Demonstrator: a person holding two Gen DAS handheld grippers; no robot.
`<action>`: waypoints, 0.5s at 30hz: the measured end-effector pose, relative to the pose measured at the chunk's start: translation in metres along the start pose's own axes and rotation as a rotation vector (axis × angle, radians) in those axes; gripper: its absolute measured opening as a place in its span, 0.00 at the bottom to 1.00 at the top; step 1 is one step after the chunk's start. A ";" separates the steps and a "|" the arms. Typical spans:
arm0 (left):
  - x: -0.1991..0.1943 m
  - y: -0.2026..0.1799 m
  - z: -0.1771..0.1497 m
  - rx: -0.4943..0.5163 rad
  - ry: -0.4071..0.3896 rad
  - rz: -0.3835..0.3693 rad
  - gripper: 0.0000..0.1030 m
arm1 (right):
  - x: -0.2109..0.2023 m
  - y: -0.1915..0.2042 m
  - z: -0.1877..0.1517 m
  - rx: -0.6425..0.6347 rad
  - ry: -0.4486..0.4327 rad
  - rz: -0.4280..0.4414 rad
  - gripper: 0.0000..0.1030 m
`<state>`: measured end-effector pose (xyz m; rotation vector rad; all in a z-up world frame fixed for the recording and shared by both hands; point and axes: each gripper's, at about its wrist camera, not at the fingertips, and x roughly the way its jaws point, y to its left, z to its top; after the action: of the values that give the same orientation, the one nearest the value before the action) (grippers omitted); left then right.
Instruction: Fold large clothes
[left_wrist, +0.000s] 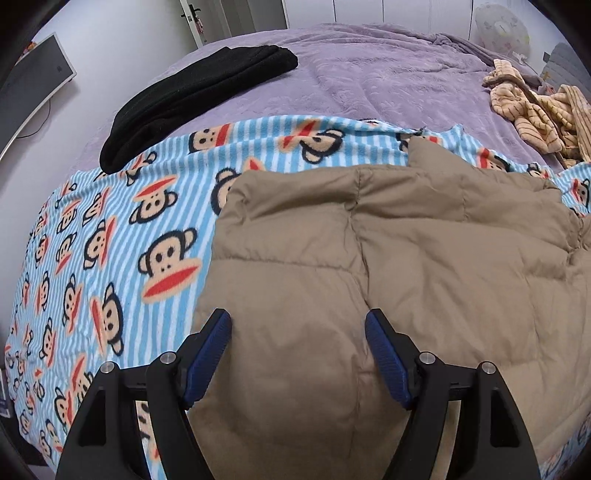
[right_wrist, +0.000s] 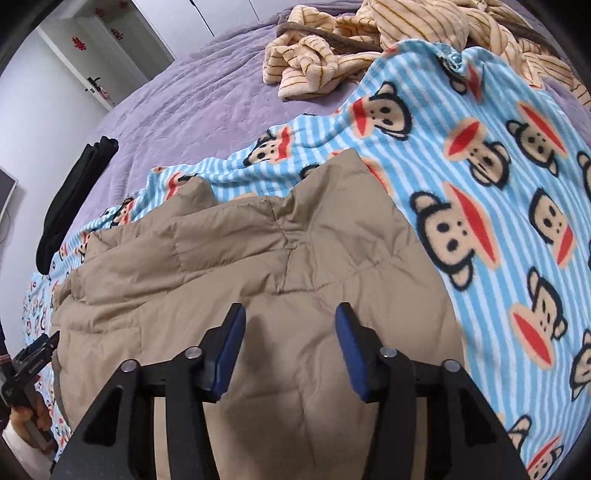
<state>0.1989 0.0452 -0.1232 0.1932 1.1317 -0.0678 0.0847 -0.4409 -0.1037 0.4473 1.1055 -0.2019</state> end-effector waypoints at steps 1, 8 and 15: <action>-0.004 -0.002 -0.006 0.002 0.004 0.003 0.88 | -0.004 0.003 -0.006 -0.010 0.002 -0.001 0.55; -0.030 -0.006 -0.040 0.017 0.020 -0.010 0.99 | -0.032 0.015 -0.053 -0.005 0.041 0.024 0.59; -0.045 -0.007 -0.067 -0.015 0.052 -0.062 0.99 | -0.052 0.014 -0.097 0.028 0.076 0.044 0.68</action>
<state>0.1192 0.0492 -0.1108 0.1472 1.1899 -0.1102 -0.0123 -0.3881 -0.0895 0.5073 1.1675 -0.1631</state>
